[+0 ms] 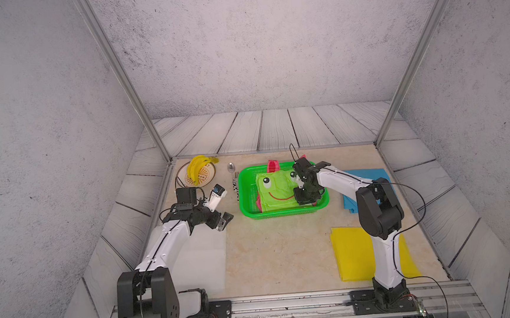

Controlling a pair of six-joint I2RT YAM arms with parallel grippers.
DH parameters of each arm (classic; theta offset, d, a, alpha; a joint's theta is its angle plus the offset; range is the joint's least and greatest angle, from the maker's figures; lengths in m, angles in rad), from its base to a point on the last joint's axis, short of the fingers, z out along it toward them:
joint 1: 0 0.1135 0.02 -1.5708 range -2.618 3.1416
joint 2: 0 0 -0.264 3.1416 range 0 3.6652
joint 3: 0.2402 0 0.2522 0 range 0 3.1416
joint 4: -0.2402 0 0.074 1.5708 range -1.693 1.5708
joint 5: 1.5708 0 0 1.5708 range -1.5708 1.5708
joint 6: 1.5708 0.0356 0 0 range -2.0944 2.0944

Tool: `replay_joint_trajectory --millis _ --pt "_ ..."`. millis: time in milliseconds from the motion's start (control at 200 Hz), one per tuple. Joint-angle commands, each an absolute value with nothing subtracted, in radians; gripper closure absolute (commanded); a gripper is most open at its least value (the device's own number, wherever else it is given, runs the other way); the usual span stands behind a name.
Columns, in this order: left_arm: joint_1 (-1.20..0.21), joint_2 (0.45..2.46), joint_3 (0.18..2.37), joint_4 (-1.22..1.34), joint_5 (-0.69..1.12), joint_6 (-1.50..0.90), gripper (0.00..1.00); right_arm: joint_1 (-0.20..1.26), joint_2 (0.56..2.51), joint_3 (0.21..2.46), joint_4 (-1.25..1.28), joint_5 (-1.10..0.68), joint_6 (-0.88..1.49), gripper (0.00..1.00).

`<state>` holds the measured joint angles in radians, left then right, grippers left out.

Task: Put the folded raincoat in the basket
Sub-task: Place the raincoat in the basket, then adjust the basket at the center of the board.

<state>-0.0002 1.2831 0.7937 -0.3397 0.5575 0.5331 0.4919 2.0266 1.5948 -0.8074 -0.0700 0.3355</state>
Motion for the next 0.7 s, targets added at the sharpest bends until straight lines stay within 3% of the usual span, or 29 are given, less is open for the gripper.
replay_joint_trajectory --millis 0,280,480,691 --pt "0.01 1.282 0.782 -0.333 0.539 0.537 0.0 0.489 1.87 1.566 -0.757 -0.016 0.31 0.73" --pt "0.017 1.277 0.801 -0.334 0.468 0.502 0.0 0.492 1.522 1.31 -0.569 0.063 0.223 0.62" --pt "0.032 1.261 0.818 -0.321 0.369 0.447 0.01 0.532 1.322 1.035 -0.298 -0.217 -0.012 0.57" --pt "0.056 1.272 0.882 -0.395 0.246 0.482 0.0 0.732 1.288 0.893 -0.127 -0.365 -0.34 0.49"
